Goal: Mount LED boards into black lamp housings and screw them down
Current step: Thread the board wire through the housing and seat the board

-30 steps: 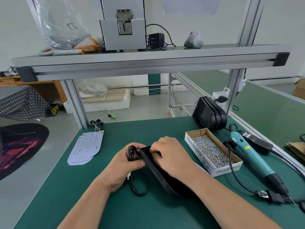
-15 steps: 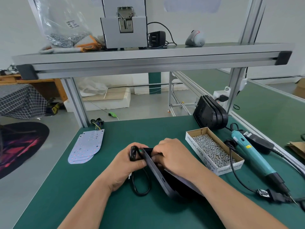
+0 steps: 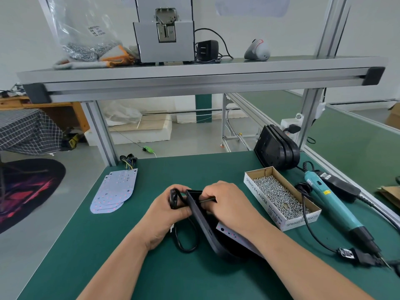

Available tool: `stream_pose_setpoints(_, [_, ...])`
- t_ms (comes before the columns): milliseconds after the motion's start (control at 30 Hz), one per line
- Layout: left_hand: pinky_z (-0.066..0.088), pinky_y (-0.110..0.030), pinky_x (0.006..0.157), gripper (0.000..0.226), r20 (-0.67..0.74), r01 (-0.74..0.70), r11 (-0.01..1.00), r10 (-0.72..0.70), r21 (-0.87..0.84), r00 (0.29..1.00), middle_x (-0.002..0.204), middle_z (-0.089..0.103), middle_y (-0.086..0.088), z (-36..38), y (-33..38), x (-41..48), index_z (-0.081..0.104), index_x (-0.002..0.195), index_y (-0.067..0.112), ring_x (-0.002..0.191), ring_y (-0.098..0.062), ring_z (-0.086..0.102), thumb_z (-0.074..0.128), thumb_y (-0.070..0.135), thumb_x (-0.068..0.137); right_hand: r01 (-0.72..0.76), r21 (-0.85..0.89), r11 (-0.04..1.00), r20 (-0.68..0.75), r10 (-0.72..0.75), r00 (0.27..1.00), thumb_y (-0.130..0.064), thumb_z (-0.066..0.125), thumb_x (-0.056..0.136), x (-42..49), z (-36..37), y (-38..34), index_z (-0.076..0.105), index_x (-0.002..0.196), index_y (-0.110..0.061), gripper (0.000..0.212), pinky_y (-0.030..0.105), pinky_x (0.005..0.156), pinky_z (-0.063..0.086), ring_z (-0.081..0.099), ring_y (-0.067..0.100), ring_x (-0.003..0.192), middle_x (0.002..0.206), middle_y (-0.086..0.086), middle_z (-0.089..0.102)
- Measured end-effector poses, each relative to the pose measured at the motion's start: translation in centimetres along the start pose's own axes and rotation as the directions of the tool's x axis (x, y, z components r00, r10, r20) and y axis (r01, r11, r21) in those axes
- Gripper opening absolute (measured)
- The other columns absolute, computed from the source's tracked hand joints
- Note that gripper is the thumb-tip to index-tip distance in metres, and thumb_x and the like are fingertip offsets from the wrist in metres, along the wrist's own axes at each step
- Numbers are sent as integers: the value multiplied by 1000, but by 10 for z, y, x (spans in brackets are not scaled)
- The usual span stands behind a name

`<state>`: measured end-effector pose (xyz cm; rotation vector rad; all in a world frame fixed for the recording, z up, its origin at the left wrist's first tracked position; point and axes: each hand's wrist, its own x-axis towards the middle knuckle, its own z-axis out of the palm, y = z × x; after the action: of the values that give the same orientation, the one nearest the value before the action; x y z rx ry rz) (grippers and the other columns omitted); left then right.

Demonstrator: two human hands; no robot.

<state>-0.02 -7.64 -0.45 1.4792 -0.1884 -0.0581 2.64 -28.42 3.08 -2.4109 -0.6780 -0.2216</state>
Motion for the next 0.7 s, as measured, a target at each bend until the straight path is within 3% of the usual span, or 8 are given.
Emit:
stream_pose_setpoints(167, [59, -38, 97, 42, -45, 6, 1000, -7, -21, 999, 117, 75, -26, -1, -4, 1, 63, 120, 6, 107, -31, 73, 83, -4, 84, -2, 87, 996, 141, -11, 990, -16, 64, 93, -1, -1, 3, 81, 100, -30, 23, 41, 85, 47, 57, 21, 95, 86, 0, 66])
stream_pose_setpoints(267, [59, -38, 98, 41, -62, 5, 1000, -5, 2, 998, 117, 74, -29, -1, -5, 1, 62, 120, 5, 105, -30, 73, 80, -10, 87, -2, 93, 996, 150, -12, 989, -16, 62, 95, -1, -1, 4, 80, 104, -33, 27, 44, 92, 48, 57, 20, 99, 89, -2, 69])
stream_pose_setpoints(367, [58, -40, 99, 43, -71, -3, 1000, 3, -4, 997, 118, 72, -31, 0, -3, 0, 63, 120, 8, 104, -32, 72, 83, 1, 83, 21, 32, 999, 154, -26, 988, -15, 62, 98, 1, 2, 4, 79, 110, -32, 27, 45, 98, 44, 52, 20, 110, 95, -2, 69])
stream_pose_setpoints(533, [57, -43, 101, 39, -62, -8, 999, 11, 51, 998, 118, 72, -30, 1, -5, -1, 60, 124, 6, 105, -32, 72, 77, -7, 92, -40, 32, 999, 32, 39, 999, -22, 65, 96, -2, 2, 5, 75, 109, -30, 17, 36, 89, 46, 56, 15, 105, 98, -6, 69])
stream_pose_setpoints(700, [55, -50, 103, 39, -55, -10, 999, 13, 52, 998, 115, 74, -30, 1, -4, -1, 59, 123, 6, 104, -33, 72, 79, -4, 90, -80, 11, 997, -14, 81, 997, -31, 72, 93, -2, 1, 5, 76, 99, -30, 6, 37, 85, 48, 61, 12, 94, 90, -12, 69])
